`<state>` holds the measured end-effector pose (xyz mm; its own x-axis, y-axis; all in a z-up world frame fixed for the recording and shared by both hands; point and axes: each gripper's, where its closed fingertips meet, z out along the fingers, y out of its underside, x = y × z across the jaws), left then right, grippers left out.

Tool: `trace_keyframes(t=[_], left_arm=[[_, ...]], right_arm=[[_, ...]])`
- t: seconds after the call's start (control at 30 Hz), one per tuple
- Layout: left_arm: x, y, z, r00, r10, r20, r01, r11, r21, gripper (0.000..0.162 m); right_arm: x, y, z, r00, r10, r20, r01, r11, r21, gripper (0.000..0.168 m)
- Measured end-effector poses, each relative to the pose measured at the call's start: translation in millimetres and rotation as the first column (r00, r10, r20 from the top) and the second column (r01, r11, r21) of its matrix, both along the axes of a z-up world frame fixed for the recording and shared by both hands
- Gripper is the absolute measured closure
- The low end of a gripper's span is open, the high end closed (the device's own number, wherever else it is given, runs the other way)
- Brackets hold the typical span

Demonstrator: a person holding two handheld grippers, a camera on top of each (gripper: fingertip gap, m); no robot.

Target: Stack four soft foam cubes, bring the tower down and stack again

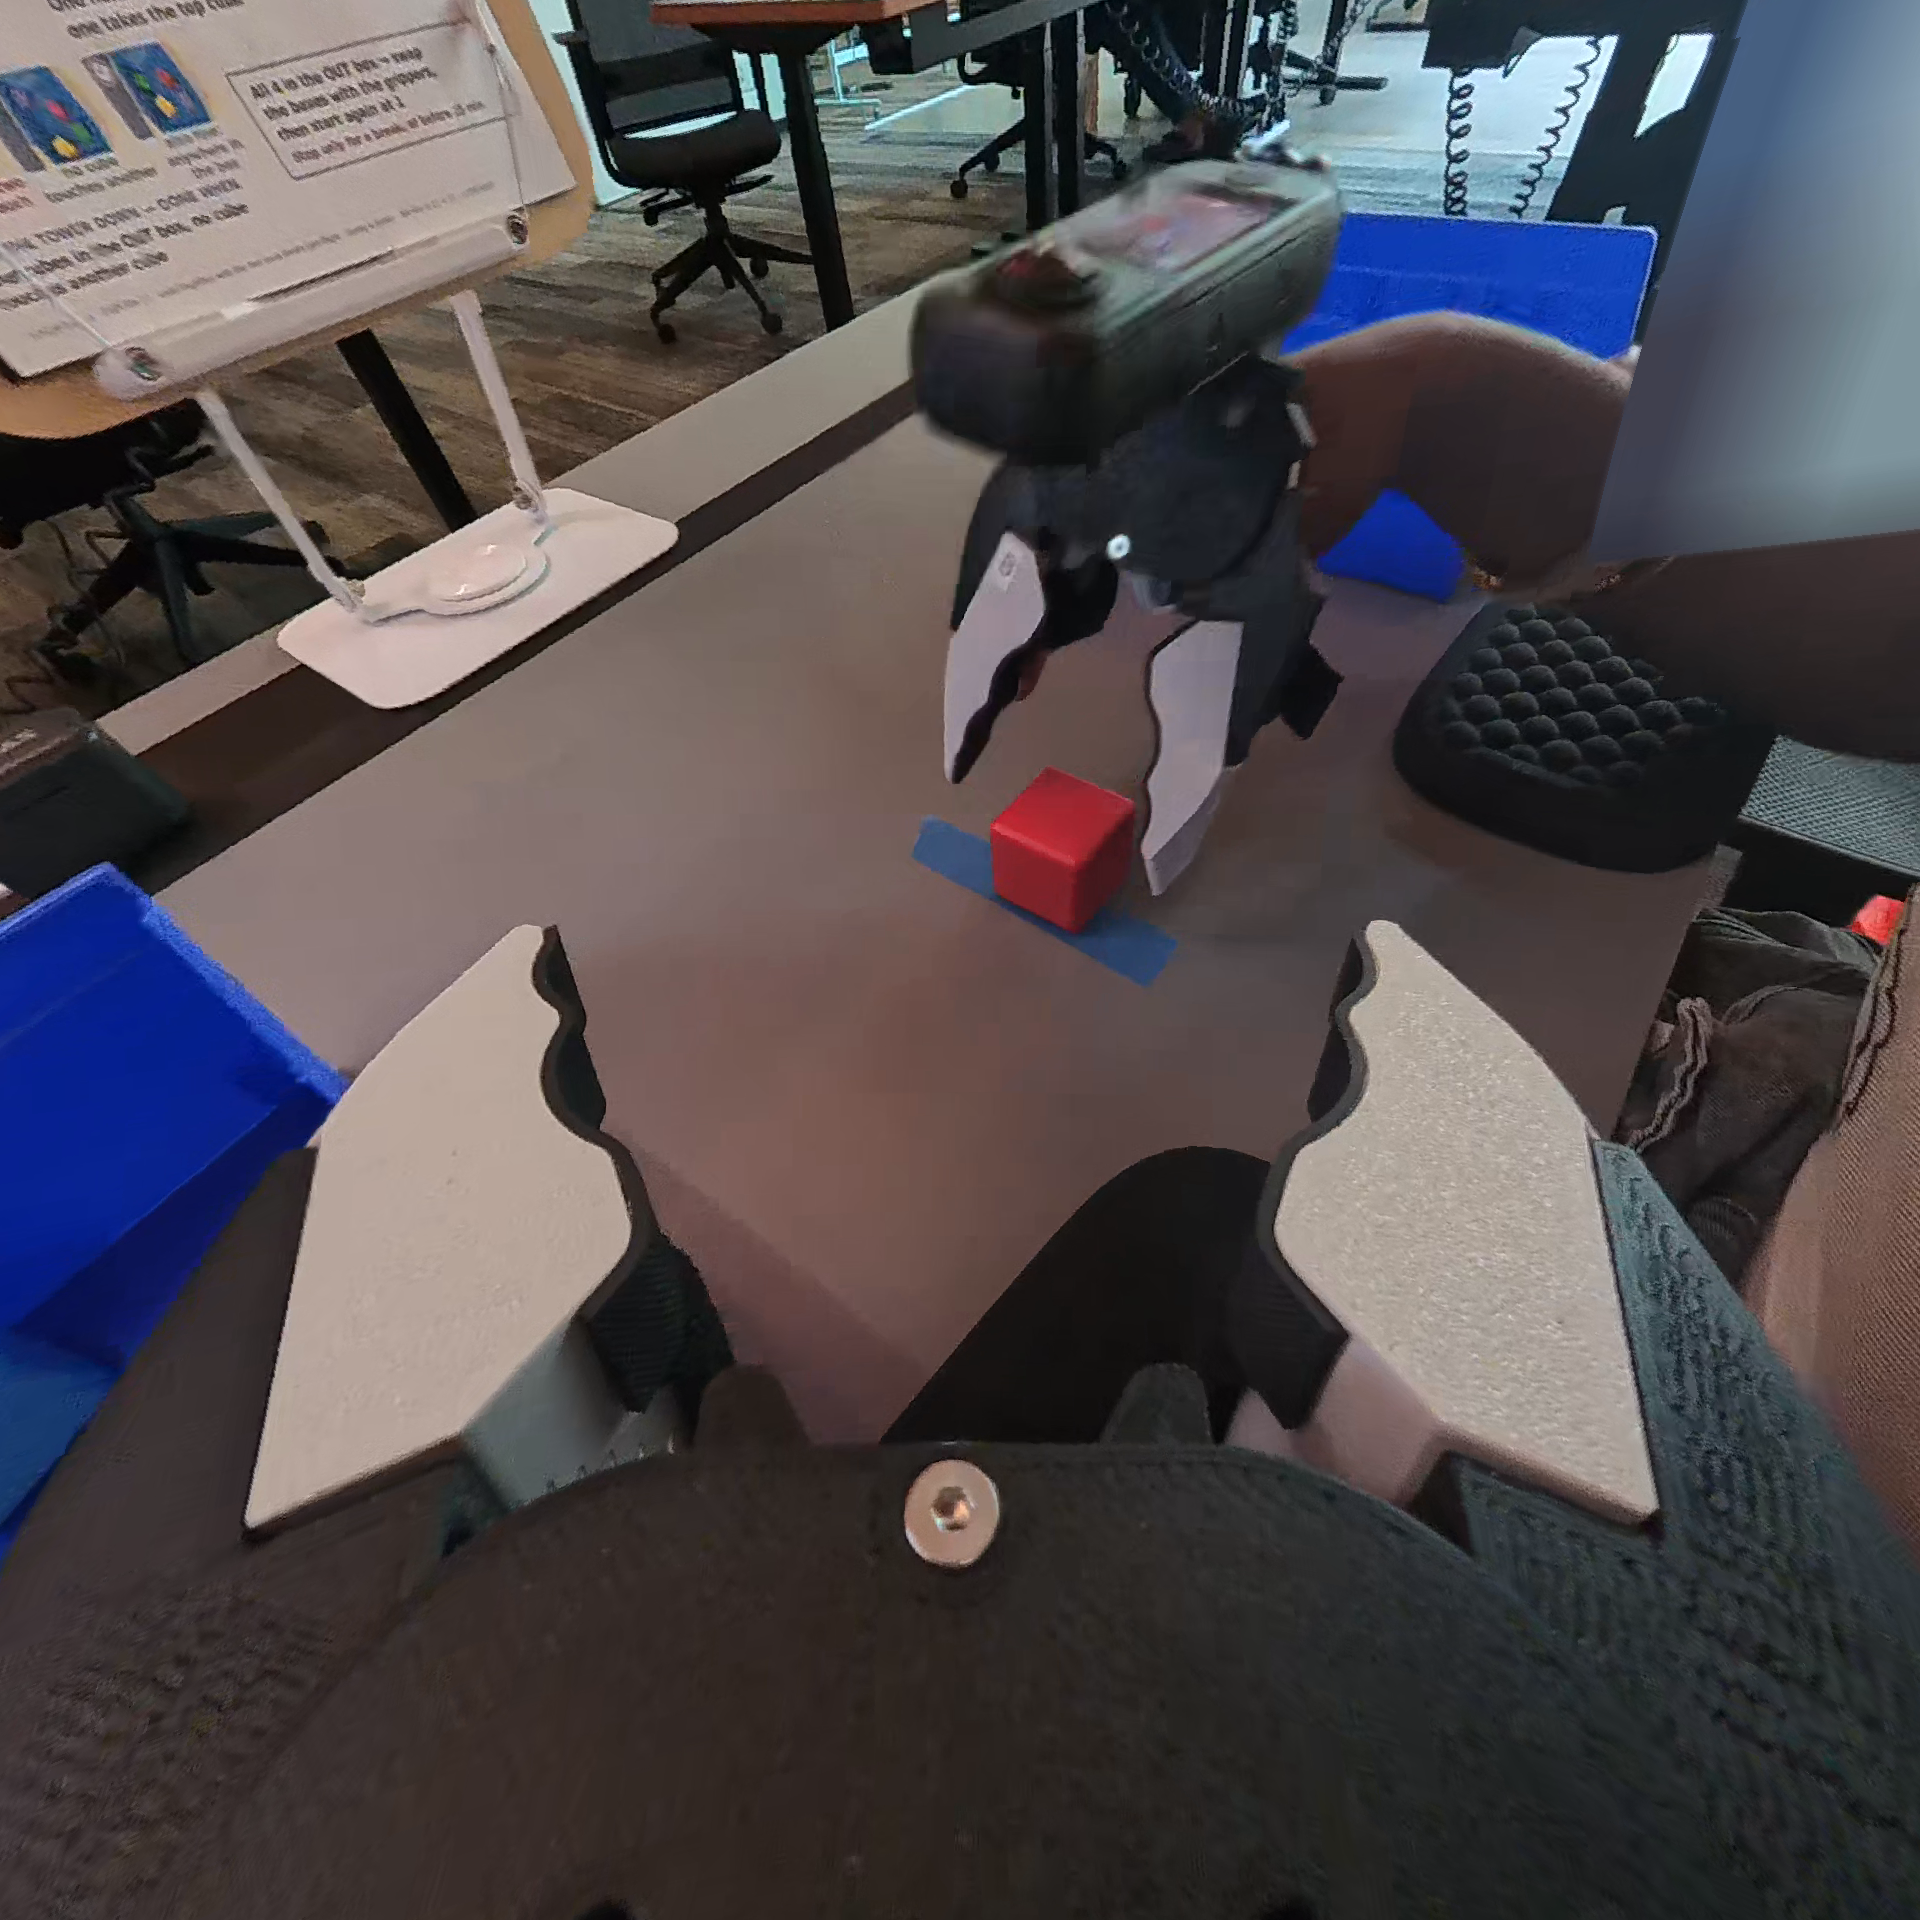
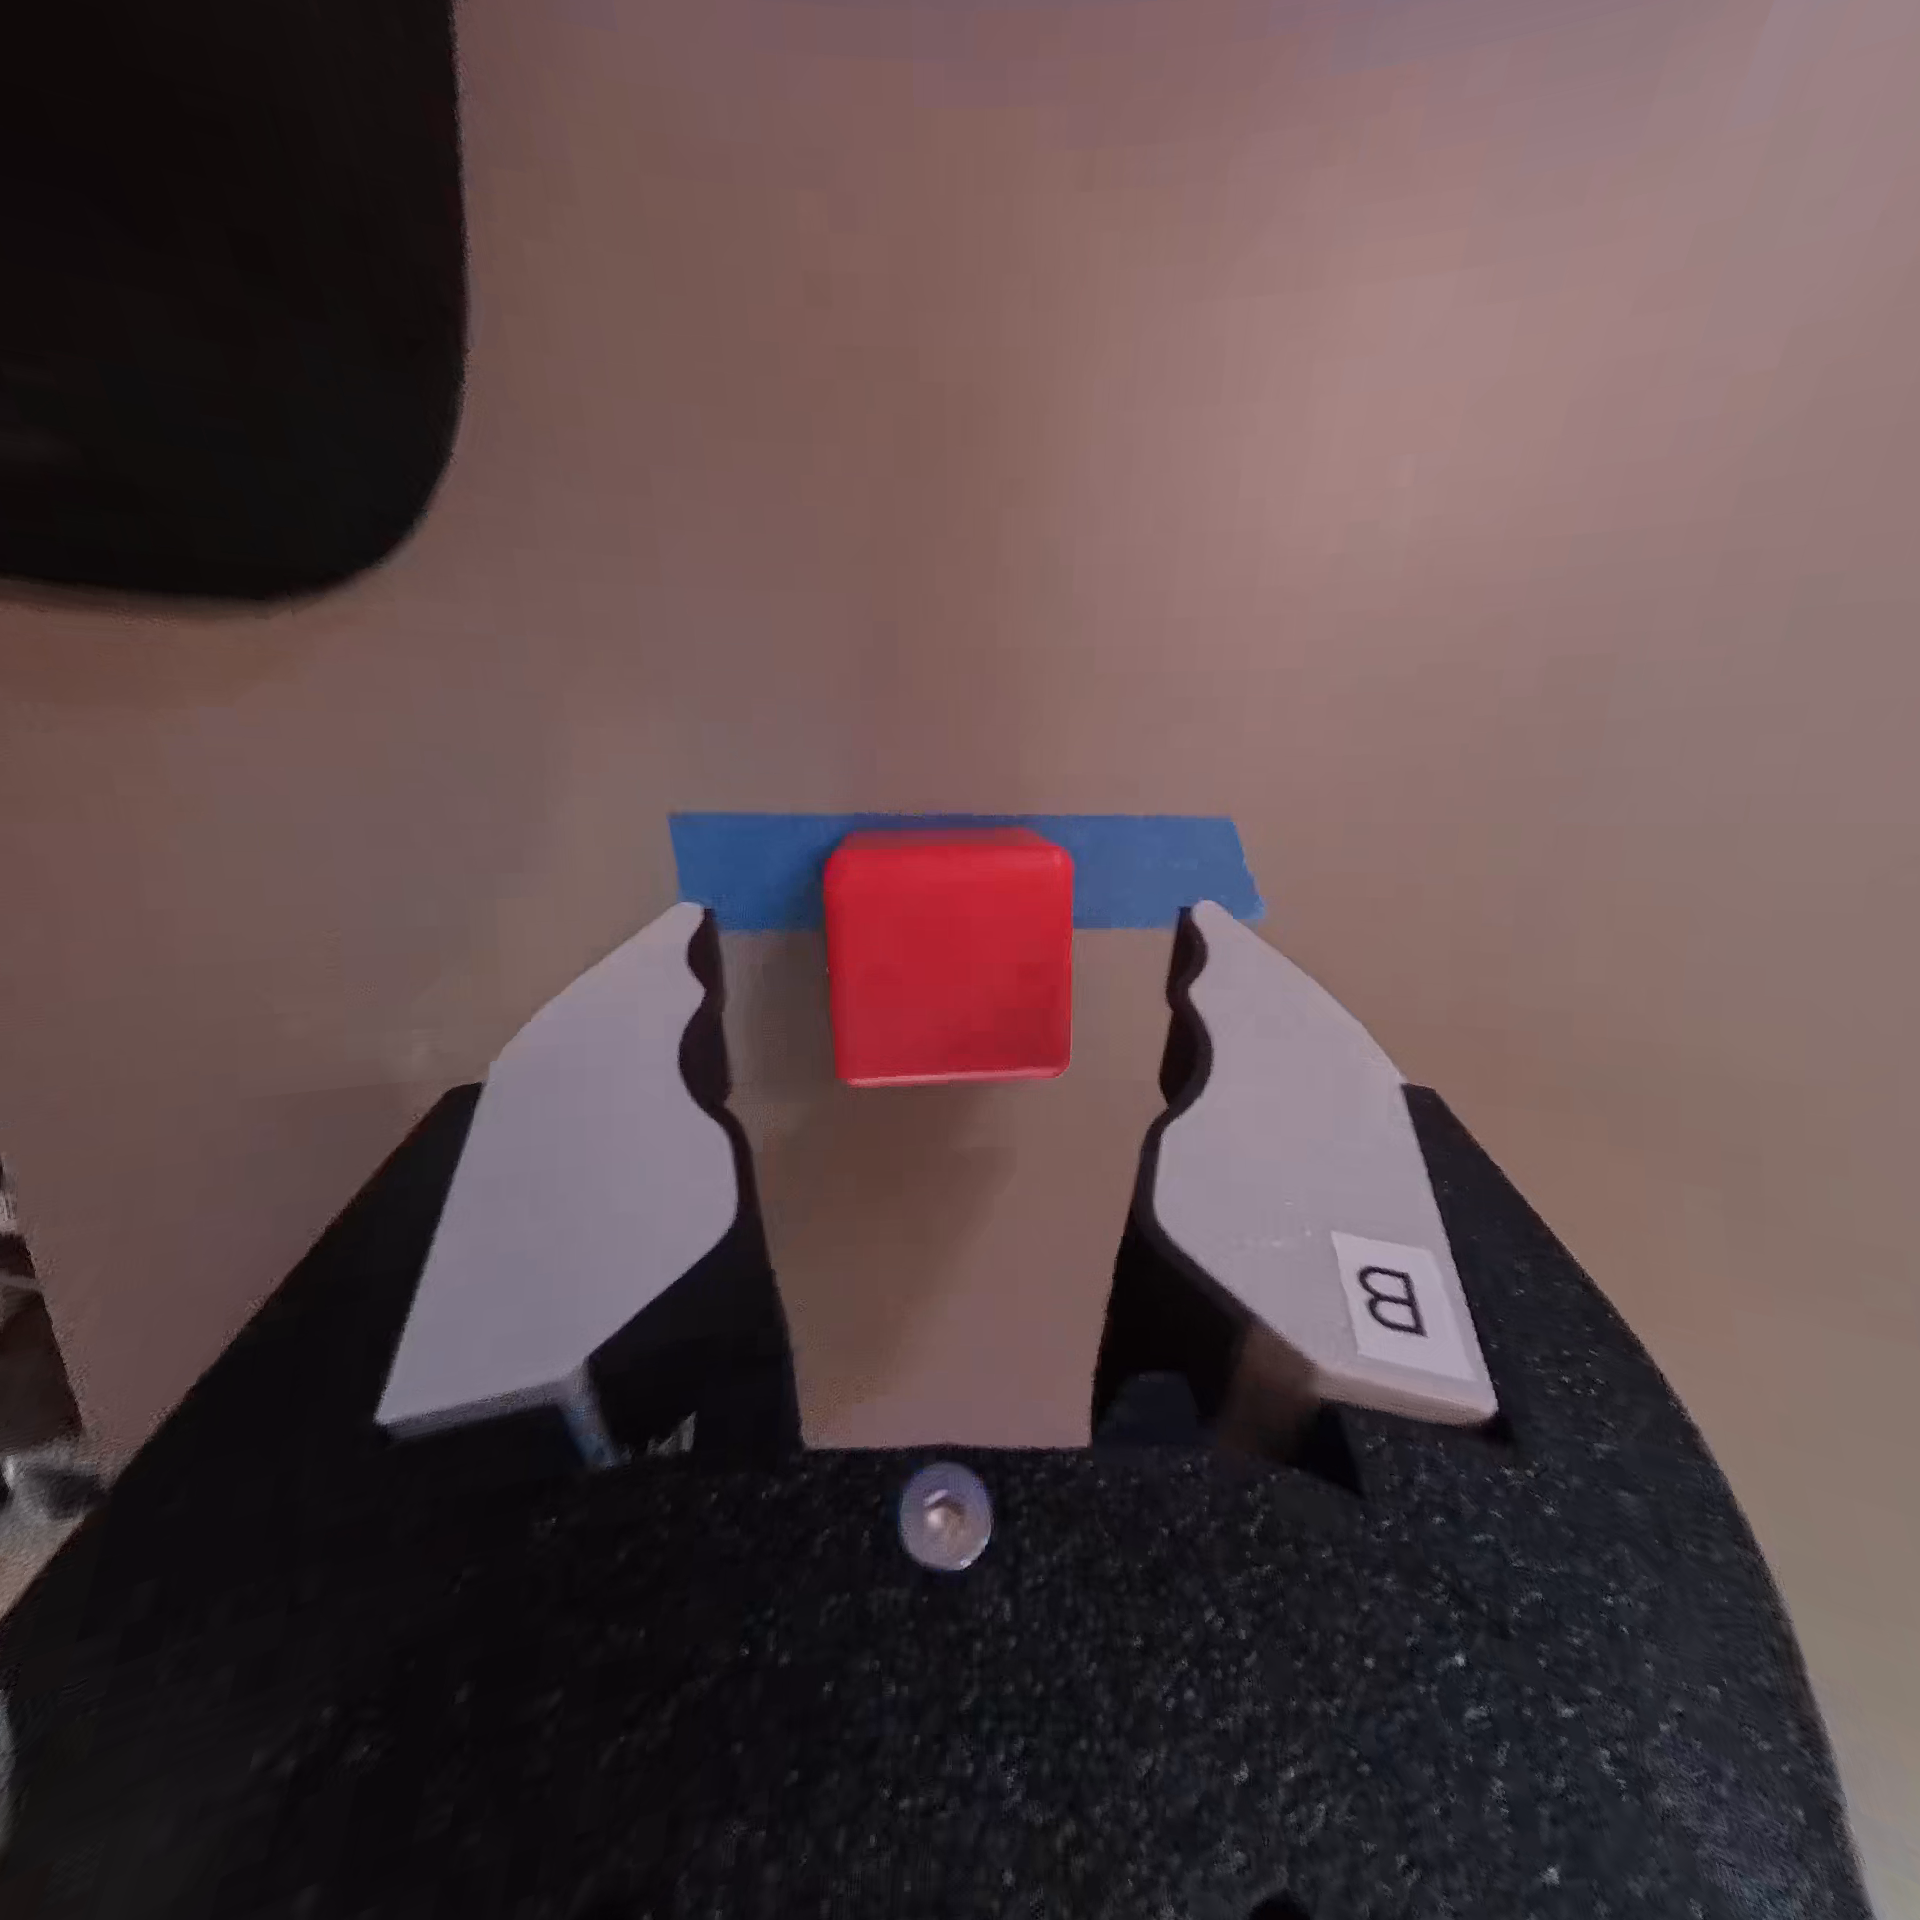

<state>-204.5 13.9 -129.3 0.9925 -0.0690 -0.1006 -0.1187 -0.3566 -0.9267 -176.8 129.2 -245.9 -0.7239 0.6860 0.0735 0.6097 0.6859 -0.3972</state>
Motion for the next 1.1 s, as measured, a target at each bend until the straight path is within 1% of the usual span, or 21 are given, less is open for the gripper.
trace_keyframes(t=[0.07, 0.13, 0.17, 0.23, 0.3, 0.33, 0.4, 0.47, 0.5, 0.57, 0.67, 0.73, 0.77, 0.8, 0.83, 0.87, 0.9, 0.93, 0.97, 1.03, 1.1], left_arm=[[-10.0, -9.5, 6.7, 1.000, 0.028, 0.012, -0.028, 0.999, 0.022, 0.029], [-26.8, -22.5, 13.4, 0.997, 0.078, 0.015, -0.079, 0.996, 0.033, 0.029], [-38.2, -30.3, 16.0, 0.993, 0.114, 0.005, -0.114, 0.993, 0.028, 0.029], [-63.9, -45.5, 20.5, 0.983, 0.179, -0.035, -0.179, 0.984, 0.008, 0.029], [-87.9, -55.8, 23.4, 0.979, 0.201, -0.025, -0.201, 0.980, -0.009, 0.029], [-97.6, -58.3, 21.9, 0.982, 0.187, 0.005, -0.187, 0.982, -0.026, 0.029], [-115.0, -61.9, 9.5, 0.986, 0.139, 0.087, -0.130, 0.986, -0.102, 0.050], [-141.0, -63.4, -14.3, 0.968, 0.195, 0.160, -0.151, 0.956, -0.250, 0.071], [-150.8, -65.3, -30.9, 0.964, 0.213, 0.159, -0.147, 0.926, -0.348, 0.077], [-169.2, -66.5, -61.0, 0.968, 0.231, 0.096, -0.155, 0.856, -0.493, 0.076], [-186.7, -60.5, -92.8, 0.955, 0.294, 0.040, -0.209, 0.763, -0.612, 0.067], [-185.4, -55.6, -110.1, 0.944, 0.328, 0.043, -0.219, 0.716, -0.663, 0.059], [-187.4, -54.0, -117.9, 0.939, 0.342, 0.019, -0.240, 0.697, -0.676, 0.049], [-191.0, -53.4, -124.6, 0.936, 0.351, -0.014, -0.265, 0.679, -0.685, 0.045], [-194.4, -54.1, -130.3, 0.930, 0.365, -0.039, -0.287, 0.657, -0.697, 0.045], [-194.9, -56.6, -135.8, 0.928, 0.370, -0.048, -0.289, 0.633, -0.718, 0.054], [-191.6, -60.3, -141.1, 0.931, 0.364, -0.031, -0.262, 0.607, -0.751, 0.082], [-184.5, -60.8, -143.8, 0.935, 0.353, 0.028, -0.204, 0.604, -0.771, 0.102], [-183.4, -57.9, -141.0, 0.925, 0.374, 0.070, -0.195, 0.625, -0.756, 0.105], [-184.7, -50.3, -123.8, 0.914, 0.386, 0.122, -0.210, 0.711, -0.672, 0.107], [-188.3, -37.1, -84.2, 0.912, 0.383, 0.144, -0.277, 0.837, -0.472, 0.107]], right_arm=[[-0.5, -4.6, 11.8, 0.990, -0.026, -0.136, 0.006, 0.989, -0.145, 0.074], [3.2, -8.8, 25.8, 0.956, -0.059, -0.288, -0.034, 0.951, -0.308, 0.063], [6.8, -11.7, 34.0, 0.928, -0.079, -0.364, -0.078, 0.915, -0.396, 0.058], [15.5, -15.4, 52.3, 0.865, -0.149, -0.478, -0.172, 0.808, -0.563, 0.047], [19.7, -10.8, 67.0, 0.819, -0.236, -0.522, -0.217, 0.715, -0.664, 0.041], [19.5, -7.5, 72.0, 0.803, -0.264, -0.535, -0.226, 0.696, -0.682, 0.038], [17.3, -2.8, 77.7, 0.780, -0.285, -0.558, -0.231, 0.698, -0.678, 0.035], [16.3, -1.9, 78.3, 0.771, -0.287, -0.568, -0.230, 0.707, -0.669, 0.034], [16.9, -2.8, 76.2, 0.774, -0.282, -0.567, -0.228, 0.712, -0.665, 0.034], [17.7, -4.2, 69.7, 0.782, -0.262, -0.566, -0.219, 0.734, -0.643, 0.033], [16.6, -4.0, 63.2, 0.784, -0.239, -0.573, -0.208, 0.769, -0.605, 0.033], [15.9, -3.0, 61.5, 0.782, -0.240, -0.575, -0.202, 0.775, -0.598, 0.033], [15.7, -2.2, 60.8, 0.781, -0.240, -0.576, -0.200, 0.778, -0.595, 0.033], [15.5, -1.2, 60.4, 0.780, -0.240, -0.578, -0.198, 0.782, -0.591, 0.033], [15.4, -0.4, 60.0, 0.778, -0.240, -0.580, -0.196, 0.785, -0.588, 0.033], [15.4, 0.5, 59.7, 0.776, -0.242, -0.582, -0.194, 0.787, -0.586, 0.033], [15.2, 1.2, 59.5, 0.775, -0.244, -0.583, -0.192, 0.787, -0.586, 0.033], [15.1, 1.6, 59.3, 0.775, -0.246, -0.583, -0.191, 0.788, -0.586, 0.033], [15.0, 1.7, 59.3, 0.774, -0.246, -0.584, -0.191, 0.789, -0.585, 0.033], [14.4, 2.1, 61.1, 0.764, -0.249, -0.595, -0.193, 0.791, -0.580, 0.032], [12.8, 2.8, 66.6, 0.738, -0.262, -0.622, -0.204, 0.792, -0.575, 0.033]])
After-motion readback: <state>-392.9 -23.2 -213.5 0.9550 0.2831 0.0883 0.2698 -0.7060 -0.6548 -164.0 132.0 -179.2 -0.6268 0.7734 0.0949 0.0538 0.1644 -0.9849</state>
